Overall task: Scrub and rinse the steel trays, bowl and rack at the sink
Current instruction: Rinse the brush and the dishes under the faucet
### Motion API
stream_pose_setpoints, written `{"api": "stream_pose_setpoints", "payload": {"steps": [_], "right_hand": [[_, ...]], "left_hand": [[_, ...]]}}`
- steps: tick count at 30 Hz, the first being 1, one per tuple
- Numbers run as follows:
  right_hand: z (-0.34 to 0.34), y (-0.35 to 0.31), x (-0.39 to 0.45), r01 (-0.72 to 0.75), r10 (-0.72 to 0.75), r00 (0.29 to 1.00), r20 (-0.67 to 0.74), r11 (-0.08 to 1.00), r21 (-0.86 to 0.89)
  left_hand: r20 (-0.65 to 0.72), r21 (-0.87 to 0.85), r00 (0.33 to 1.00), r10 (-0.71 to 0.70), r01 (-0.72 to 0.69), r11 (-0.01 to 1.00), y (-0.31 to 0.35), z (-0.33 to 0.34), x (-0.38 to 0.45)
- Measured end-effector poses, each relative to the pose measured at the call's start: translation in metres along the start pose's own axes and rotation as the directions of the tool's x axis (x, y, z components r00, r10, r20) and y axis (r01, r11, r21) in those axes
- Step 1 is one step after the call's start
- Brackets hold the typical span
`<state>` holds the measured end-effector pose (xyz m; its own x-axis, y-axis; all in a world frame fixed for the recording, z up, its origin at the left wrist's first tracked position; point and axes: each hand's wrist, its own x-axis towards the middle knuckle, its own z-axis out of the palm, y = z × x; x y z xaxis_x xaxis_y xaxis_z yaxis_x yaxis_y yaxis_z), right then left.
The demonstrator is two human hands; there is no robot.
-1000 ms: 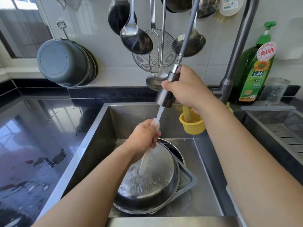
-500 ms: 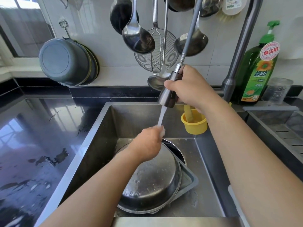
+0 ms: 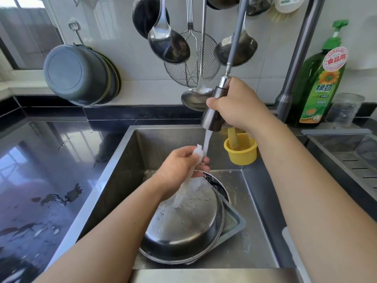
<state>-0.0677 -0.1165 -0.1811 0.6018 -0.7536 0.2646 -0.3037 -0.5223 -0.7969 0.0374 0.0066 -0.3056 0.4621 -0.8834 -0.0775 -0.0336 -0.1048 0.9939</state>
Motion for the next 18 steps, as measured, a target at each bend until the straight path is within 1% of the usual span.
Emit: {"api": "stream_pose_setpoints", "payload": {"steps": [2,4,6,8,11,13,14,16,18], "right_hand": [[0.001,-0.003,-0.001,-0.017,0.013,0.999,0.045,0.996,0.083],[0.000,-0.005,-0.001,-0.011,0.008,0.999,0.045,0.997,0.071],[-0.001,-0.004,-0.001,-0.007,0.004,0.999,0.048,0.998,0.067],[-0.004,-0.002,0.000,-0.006,0.003,0.999,0.055,0.999,0.054],[-0.010,0.001,-0.001,0.001,-0.001,0.999,0.049,1.000,-0.014],[-0.014,0.001,-0.002,0.010,-0.008,0.998,0.070,1.000,-0.024],[-0.017,0.001,-0.002,0.011,-0.008,0.996,0.086,0.999,-0.034],[-0.026,0.003,-0.003,0.005,0.004,0.994,0.112,0.997,-0.083],[-0.040,0.009,-0.004,-0.010,0.025,0.994,0.111,0.991,-0.134]], "left_hand": [[0.022,-0.093,1.000,0.011,-0.009,0.996,0.000,-0.001,0.001],[0.041,-0.080,0.998,0.056,-0.053,0.995,-0.002,0.000,0.001],[0.034,0.029,0.994,0.106,-0.107,0.994,-0.001,0.000,0.000],[-0.015,0.159,0.991,0.130,-0.126,0.979,0.003,0.000,-0.001],[-0.125,0.384,0.981,0.152,-0.093,0.918,0.009,0.004,-0.001],[-0.217,0.473,0.965,0.148,-0.029,0.881,0.007,0.010,0.000],[-0.253,0.506,0.957,0.144,0.004,0.862,0.005,0.013,0.000],[-0.276,0.528,0.948,0.158,0.012,0.849,-0.002,0.018,-0.002],[-0.259,0.450,0.959,0.119,0.010,0.893,-0.006,0.022,-0.003]]}}
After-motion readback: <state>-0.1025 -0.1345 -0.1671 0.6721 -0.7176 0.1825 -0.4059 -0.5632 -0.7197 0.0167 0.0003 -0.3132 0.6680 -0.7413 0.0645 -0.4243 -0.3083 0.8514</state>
